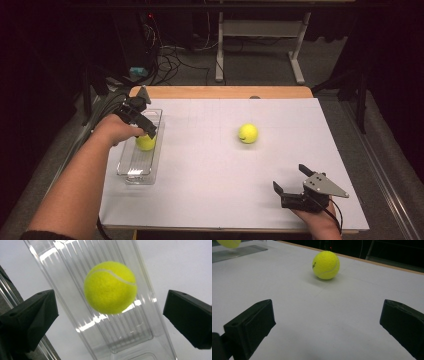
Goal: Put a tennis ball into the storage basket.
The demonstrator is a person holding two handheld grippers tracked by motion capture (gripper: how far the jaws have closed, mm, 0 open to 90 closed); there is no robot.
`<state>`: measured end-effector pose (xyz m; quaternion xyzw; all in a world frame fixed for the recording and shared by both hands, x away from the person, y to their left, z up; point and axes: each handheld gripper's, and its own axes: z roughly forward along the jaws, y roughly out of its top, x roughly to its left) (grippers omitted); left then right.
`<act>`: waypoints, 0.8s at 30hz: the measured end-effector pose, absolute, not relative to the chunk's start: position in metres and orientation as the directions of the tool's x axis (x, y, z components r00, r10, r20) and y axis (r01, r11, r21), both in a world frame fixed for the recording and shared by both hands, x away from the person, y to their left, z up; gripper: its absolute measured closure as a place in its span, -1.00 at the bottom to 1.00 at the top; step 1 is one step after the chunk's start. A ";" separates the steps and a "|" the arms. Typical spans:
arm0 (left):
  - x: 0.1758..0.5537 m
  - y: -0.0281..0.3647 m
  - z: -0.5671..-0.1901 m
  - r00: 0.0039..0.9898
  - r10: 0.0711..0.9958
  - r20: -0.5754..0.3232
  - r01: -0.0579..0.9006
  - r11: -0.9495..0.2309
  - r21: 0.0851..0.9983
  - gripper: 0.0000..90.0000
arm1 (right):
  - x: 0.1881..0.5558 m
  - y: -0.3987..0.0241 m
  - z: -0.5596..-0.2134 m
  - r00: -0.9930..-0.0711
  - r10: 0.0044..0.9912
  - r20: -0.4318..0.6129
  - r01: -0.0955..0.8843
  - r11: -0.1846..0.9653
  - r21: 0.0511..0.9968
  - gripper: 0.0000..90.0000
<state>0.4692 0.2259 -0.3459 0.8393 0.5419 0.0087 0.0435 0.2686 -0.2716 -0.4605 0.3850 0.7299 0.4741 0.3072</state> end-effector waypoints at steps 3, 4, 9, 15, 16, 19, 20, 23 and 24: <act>0.466 0.224 -0.344 0.431 0.901 -0.043 0.901 -0.427 0.080 -0.98 | 0.269 -0.271 -0.461 -0.516 0.853 -0.084 0.270 0.255 0.928 -1.00; 0.465 0.224 -0.344 0.432 0.900 -0.046 0.900 -0.428 0.082 -0.98 | 0.269 -0.271 -0.461 -0.516 0.852 -0.084 0.270 0.255 0.928 -1.00; 0.460 0.221 -0.342 0.451 0.890 -0.068 0.891 -0.445 0.093 -0.98 | 0.269 -0.271 -0.461 -0.515 0.853 -0.082 0.272 0.253 0.928 -1.00; 0.451 0.203 -0.344 0.511 0.857 -0.065 0.859 -0.505 0.085 -0.98 | 0.269 -0.270 -0.461 -0.512 0.855 -0.080 0.275 0.252 0.928 -1.00; 0.449 0.198 -0.345 0.521 0.851 -0.059 0.852 -0.515 0.089 -0.98 | 0.269 -0.270 -0.461 -0.514 0.854 -0.082 0.274 0.255 0.927 -1.00; 0.443 0.184 -0.347 0.555 0.831 -0.036 0.830 -0.550 0.091 -0.98 | 0.269 -0.270 -0.461 -0.516 0.852 -0.085 0.275 0.258 0.926 -1.00; 0.440 0.179 -0.348 0.568 0.823 -0.031 0.822 -0.563 0.088 -0.98 | 0.269 -0.270 -0.461 -0.516 0.852 -0.085 0.275 0.258 0.926 -1.00; 0.435 0.167 -0.350 0.594 0.804 -0.028 0.802 -0.589 0.098 -0.98 | 0.269 -0.269 -0.462 -0.516 0.853 -0.085 0.278 0.260 0.925 -1.00; 0.433 0.163 -0.351 0.604 0.797 -0.028 0.795 -0.599 0.097 -0.98 | 0.269 -0.269 -0.462 -0.514 0.854 -0.082 0.280 0.257 0.925 -1.00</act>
